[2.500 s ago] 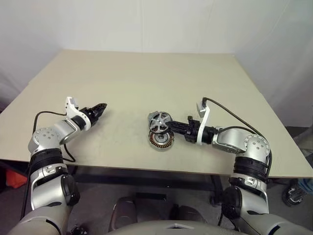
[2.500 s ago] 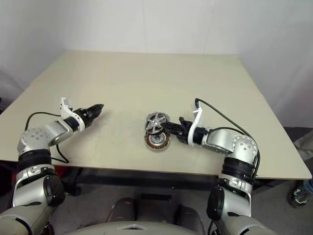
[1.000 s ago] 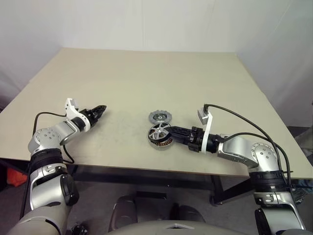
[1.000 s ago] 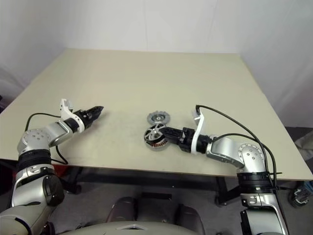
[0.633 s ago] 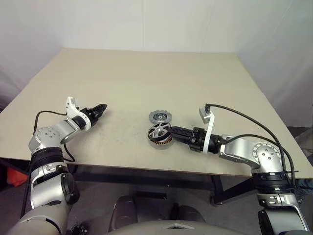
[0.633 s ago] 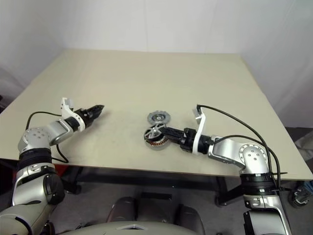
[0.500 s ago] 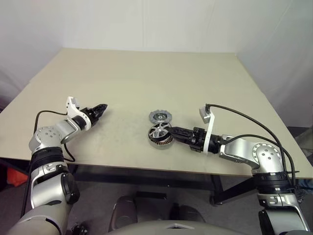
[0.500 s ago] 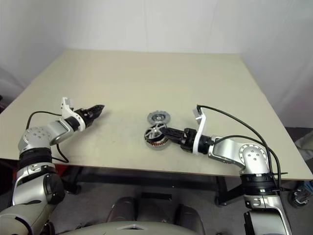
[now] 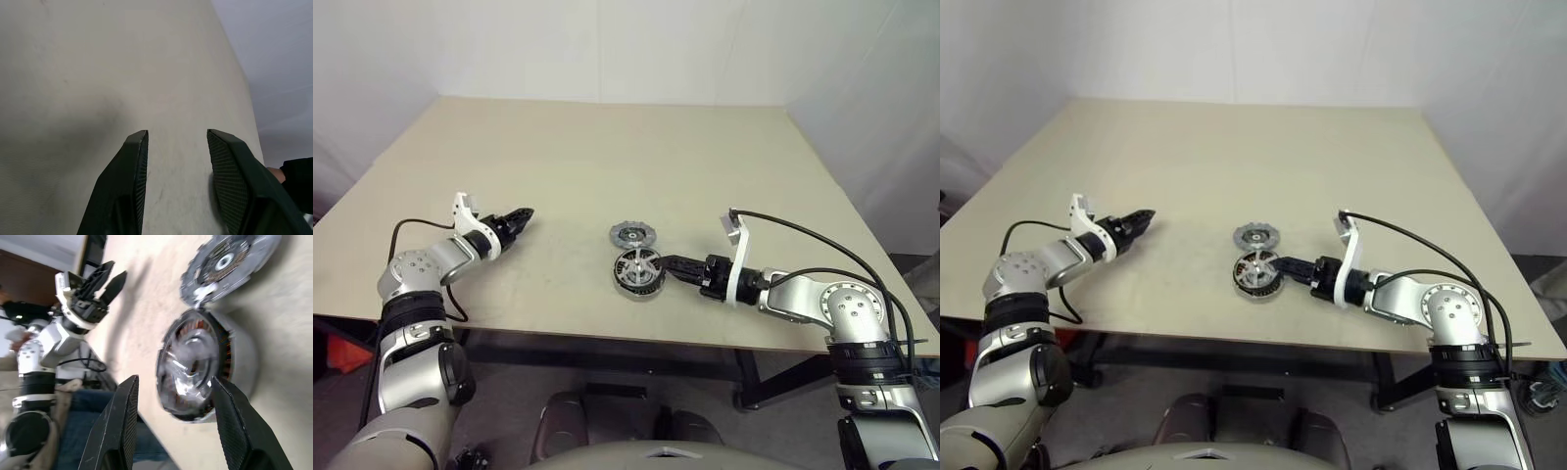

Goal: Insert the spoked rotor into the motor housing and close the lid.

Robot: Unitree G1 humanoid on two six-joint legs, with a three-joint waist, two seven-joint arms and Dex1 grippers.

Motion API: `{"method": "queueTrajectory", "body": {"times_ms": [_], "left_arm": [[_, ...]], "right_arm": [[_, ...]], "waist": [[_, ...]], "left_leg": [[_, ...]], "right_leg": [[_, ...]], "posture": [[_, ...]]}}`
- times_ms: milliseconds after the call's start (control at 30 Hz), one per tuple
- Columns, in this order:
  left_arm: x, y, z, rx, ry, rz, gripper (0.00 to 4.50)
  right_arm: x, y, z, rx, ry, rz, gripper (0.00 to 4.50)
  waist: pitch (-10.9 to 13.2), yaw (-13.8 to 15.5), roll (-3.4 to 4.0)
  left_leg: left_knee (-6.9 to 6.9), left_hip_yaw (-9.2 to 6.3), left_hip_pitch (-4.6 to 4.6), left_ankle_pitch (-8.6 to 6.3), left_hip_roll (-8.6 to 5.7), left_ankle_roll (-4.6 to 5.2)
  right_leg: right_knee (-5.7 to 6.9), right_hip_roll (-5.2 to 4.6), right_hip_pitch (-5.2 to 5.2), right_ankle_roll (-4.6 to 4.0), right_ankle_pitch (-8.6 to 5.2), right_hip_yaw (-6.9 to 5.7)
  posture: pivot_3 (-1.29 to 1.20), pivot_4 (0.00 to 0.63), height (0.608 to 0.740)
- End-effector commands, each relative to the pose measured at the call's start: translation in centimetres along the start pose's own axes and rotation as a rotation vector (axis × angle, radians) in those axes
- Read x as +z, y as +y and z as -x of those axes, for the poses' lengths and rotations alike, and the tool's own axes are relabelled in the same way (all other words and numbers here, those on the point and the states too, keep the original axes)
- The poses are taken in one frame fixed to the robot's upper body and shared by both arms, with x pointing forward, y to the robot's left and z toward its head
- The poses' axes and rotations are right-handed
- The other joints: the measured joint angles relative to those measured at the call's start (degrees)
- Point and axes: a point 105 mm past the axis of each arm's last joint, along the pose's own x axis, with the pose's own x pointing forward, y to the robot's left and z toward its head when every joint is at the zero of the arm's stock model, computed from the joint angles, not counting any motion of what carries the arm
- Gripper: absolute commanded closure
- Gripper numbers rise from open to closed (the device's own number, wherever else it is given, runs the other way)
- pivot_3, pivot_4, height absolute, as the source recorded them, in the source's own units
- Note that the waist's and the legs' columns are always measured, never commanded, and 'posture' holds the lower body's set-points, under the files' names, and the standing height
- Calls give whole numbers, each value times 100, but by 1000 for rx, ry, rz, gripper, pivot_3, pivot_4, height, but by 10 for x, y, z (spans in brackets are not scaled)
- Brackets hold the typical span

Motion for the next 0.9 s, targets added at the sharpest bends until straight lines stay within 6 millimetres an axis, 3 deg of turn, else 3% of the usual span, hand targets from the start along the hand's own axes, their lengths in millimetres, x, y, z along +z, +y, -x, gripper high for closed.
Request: {"method": "queueTrajectory", "body": {"times_ms": [33, 200, 433, 533, 700, 733, 900], "left_arm": [[10, -17, -3, -56, -23, -30, 2475], [6, -20, -4, -72, -14, -34, 2475], [-11, -30, -13, -112, 25, -35, 2475], [-20, -31, -17, -115, 44, -35, 2475], [-22, -29, -15, -110, 42, -28, 2475], [-22, -29, -14, -109, 41, -28, 2475], [-20, -25, -10, -95, 28, -27, 2475]], "right_arm": [[20, 8, 7, -3, -72, 111, 1875], [38, 10, 5, -54, -147, 327, 1875], [38, 14, -15, -52, -135, 469, 1875], [31, 17, -26, -36, -106, 502, 2512], [18, 14, -37, -25, -47, 502, 4293], [16, 14, -38, -26, -42, 507, 4472], [-4, 14, -45, -2, 38, 499, 4472]], "waist": [[0, 0, 0], [0, 1, 0], [0, -4, 0], [0, -5, 0], [0, -9, 0], [0, -9, 0], [0, -11, 0]], "left_leg": [[0, 0, 0, 0, 0, 0], [1, 0, -1, 0, 0, 0], [5, 0, 2, 0, 1, 1], [5, 0, 1, 0, 2, 2], [7, 1, 2, -1, 3, 3], [7, 1, 3, -1, 3, 3], [13, 1, 6, -1, 4, 3]], "right_leg": [[0, 0, 0, -1, 0, 0], [0, 0, 0, -13, 7, 0], [2, 0, 3, -42, 22, 0], [2, 0, 2, -53, 27, 0], [3, 0, 2, -58, 30, 0], [3, 0, 3, -58, 30, 0], [4, 0, 7, -58, 30, 0]], "posture": [[0, 0, 740], [0, 0, 740], [0, 0, 740], [0, 0, 740], [0, 0, 740], [0, 0, 740], [0, 0, 740]]}}
